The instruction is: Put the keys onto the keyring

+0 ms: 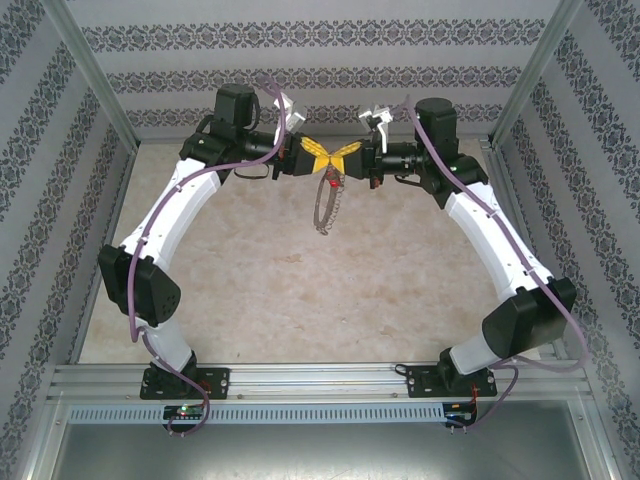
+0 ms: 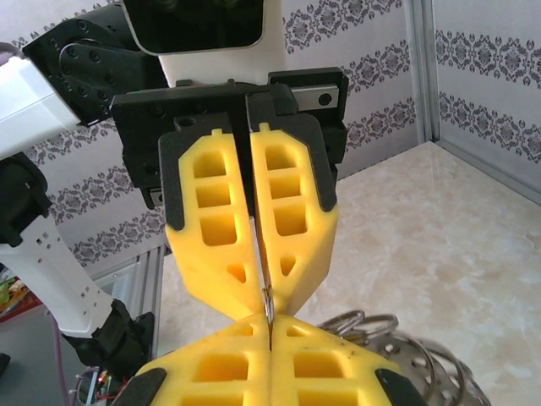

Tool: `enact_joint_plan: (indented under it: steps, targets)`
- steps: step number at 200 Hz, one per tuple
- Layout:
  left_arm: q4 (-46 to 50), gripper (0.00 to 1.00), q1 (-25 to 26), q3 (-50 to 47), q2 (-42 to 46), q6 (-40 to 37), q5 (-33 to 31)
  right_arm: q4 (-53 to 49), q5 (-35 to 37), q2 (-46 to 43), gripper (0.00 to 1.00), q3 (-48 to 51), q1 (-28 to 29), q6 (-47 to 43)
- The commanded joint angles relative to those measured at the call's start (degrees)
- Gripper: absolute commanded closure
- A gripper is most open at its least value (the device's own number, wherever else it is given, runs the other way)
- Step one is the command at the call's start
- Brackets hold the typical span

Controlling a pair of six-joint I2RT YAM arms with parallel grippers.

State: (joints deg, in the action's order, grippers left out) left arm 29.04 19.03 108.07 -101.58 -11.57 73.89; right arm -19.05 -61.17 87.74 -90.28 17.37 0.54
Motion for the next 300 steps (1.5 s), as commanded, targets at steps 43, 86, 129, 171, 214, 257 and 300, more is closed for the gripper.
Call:
enact_joint_plan:
  steps: [43,86,129,171,214,257,300]
  targets:
    - [18.54,0.59,-3.62,8.07,2.56,-12.62,-2.58,-21.5,6.66,4.45,1.0,-12.73,-0.62,-16.7]
    - [24.52,0.57,-3.62,10.44,0.56,-16.02,-2.21,-41.14,20.82,10.33,1.0,-27.49,4.17,-29.47]
    - [28.55,0.63,-3.61,12.54,-1.4,-18.4,-0.11,-51.66,24.58,14.63,1.0,-36.93,6.71,-36.14]
    - [30.03,0.63,-2.82,12.61,-2.73,-19.4,0.91,-57.34,22.85,17.46,1.0,-43.51,7.51,-39.13]
    - [30.07,0.64,-1.69,12.21,-3.5,-19.64,1.34,-58.31,21.23,19.21,1.0,-45.3,8.06,-39.7]
    - [29.61,0.65,-0.23,12.15,-4.81,-19.55,1.35,-57.39,19.35,19.42,1.0,-45.12,8.02,-39.2]
    - [28.99,0.67,0.29,11.98,-5.64,-19.32,1.58,-56.13,17.93,18.87,1.0,-44.55,8.04,-38.95]
